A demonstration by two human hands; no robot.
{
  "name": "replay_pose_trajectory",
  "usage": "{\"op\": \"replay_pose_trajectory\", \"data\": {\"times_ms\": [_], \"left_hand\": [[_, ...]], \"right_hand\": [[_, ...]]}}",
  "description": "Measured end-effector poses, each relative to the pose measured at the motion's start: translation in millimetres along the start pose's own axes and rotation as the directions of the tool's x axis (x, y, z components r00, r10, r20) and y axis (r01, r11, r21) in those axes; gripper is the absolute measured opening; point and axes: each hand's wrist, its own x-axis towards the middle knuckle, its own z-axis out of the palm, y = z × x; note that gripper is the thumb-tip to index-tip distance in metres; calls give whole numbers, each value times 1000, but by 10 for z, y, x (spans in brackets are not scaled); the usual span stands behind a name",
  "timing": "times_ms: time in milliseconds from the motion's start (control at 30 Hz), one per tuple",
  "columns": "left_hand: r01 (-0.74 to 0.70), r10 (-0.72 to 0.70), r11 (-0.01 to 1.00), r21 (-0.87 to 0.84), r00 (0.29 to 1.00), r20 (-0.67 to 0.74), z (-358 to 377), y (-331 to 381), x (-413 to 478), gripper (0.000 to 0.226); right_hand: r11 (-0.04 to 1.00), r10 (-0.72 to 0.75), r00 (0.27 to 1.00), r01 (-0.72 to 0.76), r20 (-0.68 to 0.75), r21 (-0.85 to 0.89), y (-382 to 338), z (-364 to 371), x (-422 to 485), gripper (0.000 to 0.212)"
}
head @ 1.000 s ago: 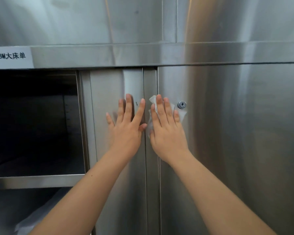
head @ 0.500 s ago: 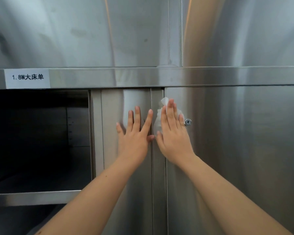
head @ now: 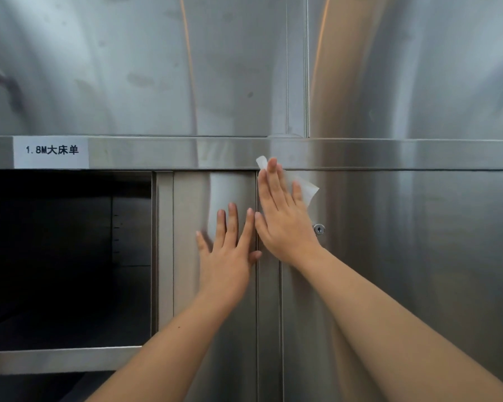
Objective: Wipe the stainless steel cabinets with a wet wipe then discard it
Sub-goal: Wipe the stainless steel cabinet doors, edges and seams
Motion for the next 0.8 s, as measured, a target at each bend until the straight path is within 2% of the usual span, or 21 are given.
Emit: {"op": "replay_pose_trajectory", "data": {"times_ms": [133, 233, 333, 400, 467, 500, 667, 800], "left_hand": [[9, -8, 1000, -15, 1000, 24, -15, -1, -5, 72], [6, -6, 1000, -16, 999, 32, -21, 5, -7, 72], [15, -15, 1000, -10, 999, 37, -15, -2, -10, 71], [21, -21, 1000, -7, 999, 39, -13, -9, -17, 72], [24, -24, 1000, -17, 999, 36, -13, -10, -18, 72], [28, -27, 999, -16, 999, 36, -12, -10, -12, 72], [54, -53, 999, -4, 997, 49, -11, -10, -7, 71], [52, -52, 999, -13, 998, 36, -15, -12, -32, 71]], "right_hand": [[993, -9, 999, 13, -31, 116, -39, -16, 30, 69], [966, 24, 990, 12, -137, 257, -89, -127, 90, 70], [959, 27, 979, 32, -204, 280, -129, -158, 147, 66], [978, 6, 993, 18, -117, 206, -105, -108, 149, 68], [999, -23, 1000, 23, -17, 26, -42, -4, 118, 69], [998, -40, 999, 40, -10, -52, -11, 44, 102, 68], [985, -52, 990, 30, -128, -172, -30, 110, 87, 58], [952, -57, 990, 15, -129, -306, -43, 110, 75, 56]]}}
